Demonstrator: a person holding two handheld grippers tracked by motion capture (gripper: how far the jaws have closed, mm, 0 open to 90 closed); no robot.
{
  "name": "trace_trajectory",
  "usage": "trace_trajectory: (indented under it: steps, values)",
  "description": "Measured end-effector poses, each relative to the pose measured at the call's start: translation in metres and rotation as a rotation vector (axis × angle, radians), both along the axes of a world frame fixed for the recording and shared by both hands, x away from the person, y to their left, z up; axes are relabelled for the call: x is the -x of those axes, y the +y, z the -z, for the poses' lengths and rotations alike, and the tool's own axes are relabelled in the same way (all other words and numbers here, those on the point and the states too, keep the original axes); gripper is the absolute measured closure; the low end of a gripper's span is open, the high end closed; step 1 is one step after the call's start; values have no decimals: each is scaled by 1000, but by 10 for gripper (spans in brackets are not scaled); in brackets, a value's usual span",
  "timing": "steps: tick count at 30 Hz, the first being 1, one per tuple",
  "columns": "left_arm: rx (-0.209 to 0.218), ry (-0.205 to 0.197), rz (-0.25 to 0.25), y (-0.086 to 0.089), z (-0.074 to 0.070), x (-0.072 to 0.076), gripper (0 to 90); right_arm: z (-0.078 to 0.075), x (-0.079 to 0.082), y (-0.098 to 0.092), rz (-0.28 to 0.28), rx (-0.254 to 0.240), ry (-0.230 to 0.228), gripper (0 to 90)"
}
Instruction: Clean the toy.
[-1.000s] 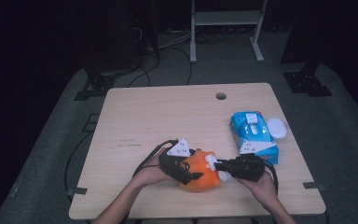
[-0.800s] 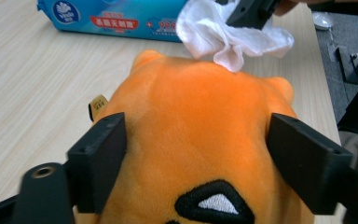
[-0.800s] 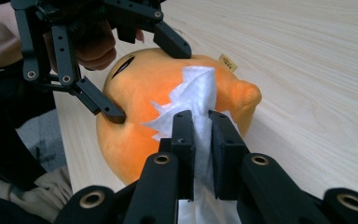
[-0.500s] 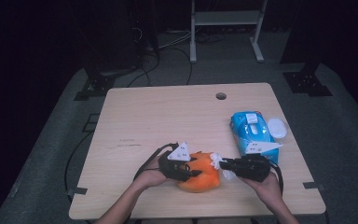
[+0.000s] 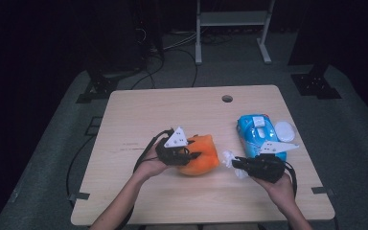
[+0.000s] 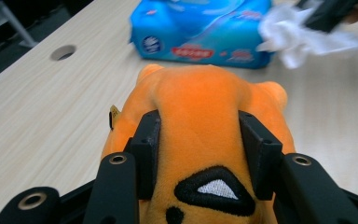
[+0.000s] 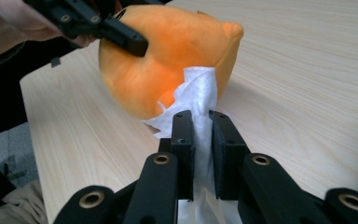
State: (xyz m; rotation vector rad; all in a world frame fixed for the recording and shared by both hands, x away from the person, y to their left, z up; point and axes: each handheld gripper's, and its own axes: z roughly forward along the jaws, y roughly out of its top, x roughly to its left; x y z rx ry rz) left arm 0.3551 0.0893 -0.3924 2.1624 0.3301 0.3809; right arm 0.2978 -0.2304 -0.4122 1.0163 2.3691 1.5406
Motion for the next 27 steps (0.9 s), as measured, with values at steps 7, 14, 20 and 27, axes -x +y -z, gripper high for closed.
trace_trajectory:
  steps: [7, 14, 20, 27]
  values:
    - [7, 47, -44, 7, 23, -12, 527, 4, -1, 0, 6, 34, 3, 800]
    - [24, 66, -51, 9, 21, -12, 399, 8, -3, 1, 11, 66, 5, 799]
    - [33, 72, -49, 10, 18, -12, 355, 8, -5, 3, 15, 101, 0, 800]
    - [27, 78, -48, 10, 17, -13, 339, 12, -1, -1, 10, 141, 3, 799]
